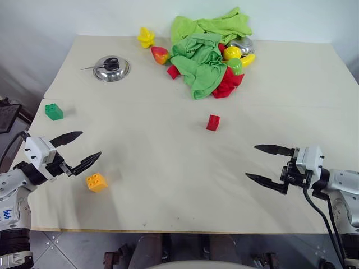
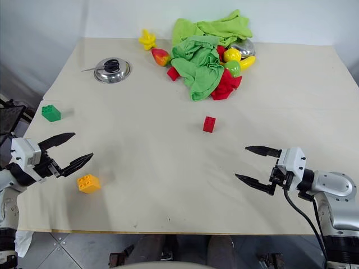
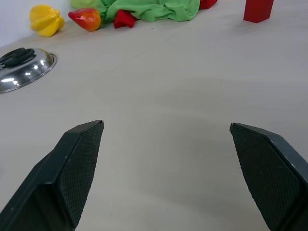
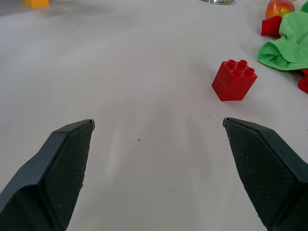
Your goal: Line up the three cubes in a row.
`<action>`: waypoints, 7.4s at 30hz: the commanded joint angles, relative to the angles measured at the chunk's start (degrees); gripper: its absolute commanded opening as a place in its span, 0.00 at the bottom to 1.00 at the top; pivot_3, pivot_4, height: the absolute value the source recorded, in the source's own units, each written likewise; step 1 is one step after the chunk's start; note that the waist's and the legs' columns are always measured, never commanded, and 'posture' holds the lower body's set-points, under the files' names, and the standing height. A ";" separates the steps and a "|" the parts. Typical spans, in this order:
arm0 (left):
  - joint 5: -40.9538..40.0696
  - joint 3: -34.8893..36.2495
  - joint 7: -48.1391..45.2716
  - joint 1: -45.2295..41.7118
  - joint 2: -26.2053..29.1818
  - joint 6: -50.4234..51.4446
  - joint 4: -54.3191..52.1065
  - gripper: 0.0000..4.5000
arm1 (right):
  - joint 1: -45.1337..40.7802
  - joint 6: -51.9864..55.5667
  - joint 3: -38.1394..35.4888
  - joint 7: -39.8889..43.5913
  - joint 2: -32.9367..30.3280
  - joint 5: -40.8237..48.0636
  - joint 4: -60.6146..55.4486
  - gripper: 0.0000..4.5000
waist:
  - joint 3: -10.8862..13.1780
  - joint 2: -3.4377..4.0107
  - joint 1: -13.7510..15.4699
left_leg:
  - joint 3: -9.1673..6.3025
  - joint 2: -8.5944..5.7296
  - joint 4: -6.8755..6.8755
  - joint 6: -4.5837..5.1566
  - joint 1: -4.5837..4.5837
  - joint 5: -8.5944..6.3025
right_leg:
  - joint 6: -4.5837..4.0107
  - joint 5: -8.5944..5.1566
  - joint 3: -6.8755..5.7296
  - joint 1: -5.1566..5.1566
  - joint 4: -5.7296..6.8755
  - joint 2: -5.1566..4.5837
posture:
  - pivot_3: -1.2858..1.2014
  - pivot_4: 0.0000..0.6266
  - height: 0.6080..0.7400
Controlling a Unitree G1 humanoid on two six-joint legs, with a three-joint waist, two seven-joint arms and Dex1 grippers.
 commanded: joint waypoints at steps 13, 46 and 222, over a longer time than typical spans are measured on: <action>-11.56 -1.96 2.12 1.23 -3.13 16.59 -23.00 0.99 | -0.70 15.47 -4.28 -32.05 10.11 1.21 -12.44 1.00 | 0.03 0.00 -0.13 | -0.04 0.00 0.04 -0.03 -0.01 0.01 | 0.00 0.00 0.04 -0.01 0.06 -0.01 | 0.52 0.24 1.00; -10.12 -4.98 0.76 1.65 -3.16 18.16 -26.10 1.00 | -31.48 51.07 15.17 -71.11 36.53 -16.49 -4.16 0.51 | 0.10 0.15 -1.67 | 0.07 0.29 -0.01 -0.24 -0.12 0.05 | -0.13 -0.07 0.15 -0.25 0.10 0.44 | 0.52 0.24 1.00; 21.07 -41.49 -14.85 -39.12 -19.80 17.55 9.95 0.60 | 12.78 4.98 -11.78 -2.39 2.12 10.92 -13.17 1.00 | 0.16 -0.50 1.54 | 0.24 0.59 1.02 -0.12 -0.09 -0.23 | -0.09 0.01 0.08 0.02 0.44 0.56 | 0.52 0.24 1.00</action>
